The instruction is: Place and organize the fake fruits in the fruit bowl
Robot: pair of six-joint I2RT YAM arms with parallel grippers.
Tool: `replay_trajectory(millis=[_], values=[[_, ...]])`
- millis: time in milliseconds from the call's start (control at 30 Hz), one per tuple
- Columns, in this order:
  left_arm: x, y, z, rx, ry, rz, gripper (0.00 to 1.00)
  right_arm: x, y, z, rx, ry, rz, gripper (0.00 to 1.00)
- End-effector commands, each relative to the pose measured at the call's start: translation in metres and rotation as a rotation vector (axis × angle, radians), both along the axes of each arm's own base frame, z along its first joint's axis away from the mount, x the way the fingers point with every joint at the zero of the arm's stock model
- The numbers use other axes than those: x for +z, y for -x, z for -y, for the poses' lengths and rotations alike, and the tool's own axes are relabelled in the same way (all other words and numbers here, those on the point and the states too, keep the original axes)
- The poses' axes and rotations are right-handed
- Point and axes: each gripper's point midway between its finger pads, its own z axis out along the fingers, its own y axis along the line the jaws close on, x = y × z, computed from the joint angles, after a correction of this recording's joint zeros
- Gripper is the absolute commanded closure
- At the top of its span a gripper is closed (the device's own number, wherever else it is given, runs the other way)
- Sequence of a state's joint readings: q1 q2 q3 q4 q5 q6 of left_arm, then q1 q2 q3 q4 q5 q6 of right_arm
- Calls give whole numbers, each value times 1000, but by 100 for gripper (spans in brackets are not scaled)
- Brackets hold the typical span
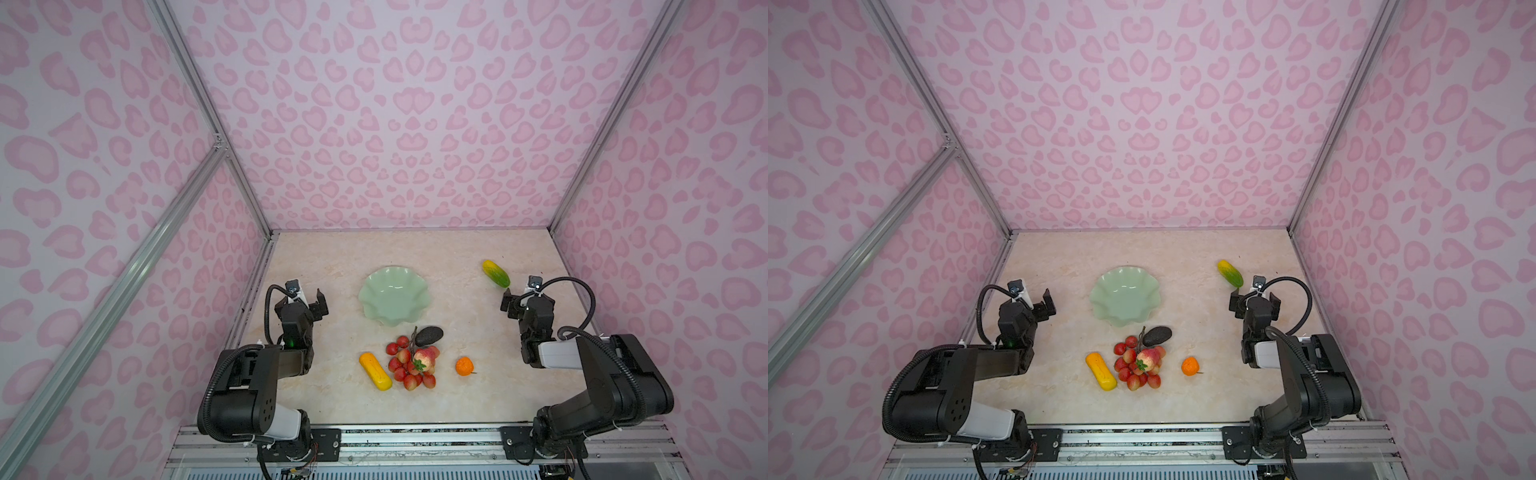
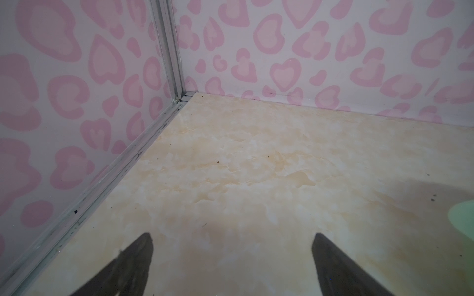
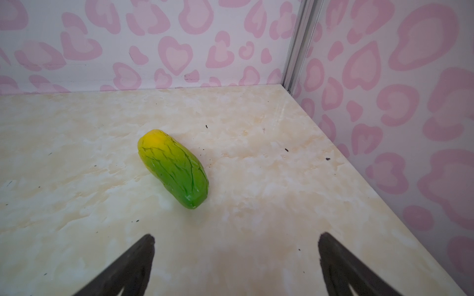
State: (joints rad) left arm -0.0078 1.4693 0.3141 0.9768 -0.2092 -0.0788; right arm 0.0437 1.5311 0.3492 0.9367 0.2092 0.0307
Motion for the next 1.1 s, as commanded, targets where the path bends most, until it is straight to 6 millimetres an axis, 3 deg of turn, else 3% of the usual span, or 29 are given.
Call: replay_trajectory(millis=[0,100,167,233,367,533,700,1067], values=[[16,-3,-2,19,-7,34,3,21,-3,2,-34,32,9,1],[38,1,-7,86,-13,-24,3,50,-10,5,-105,-2,-105,1],[62,6,-6,111,79,-13,3,68,-19,2,-126,-81,-128,1],[86,12,2,76,164,49,3,68,-27,-2,-109,-124,-178,1],[108,25,0,118,386,129,3,39,-45,-21,71,-172,-331,3],[110,29,8,76,374,31,3,22,-63,-18,82,-135,-445,3],[112,35,10,64,379,41,3,9,-87,-25,138,-111,-545,3],[108,39,21,19,437,13,3,-53,-118,-34,162,-117,-739,8]])
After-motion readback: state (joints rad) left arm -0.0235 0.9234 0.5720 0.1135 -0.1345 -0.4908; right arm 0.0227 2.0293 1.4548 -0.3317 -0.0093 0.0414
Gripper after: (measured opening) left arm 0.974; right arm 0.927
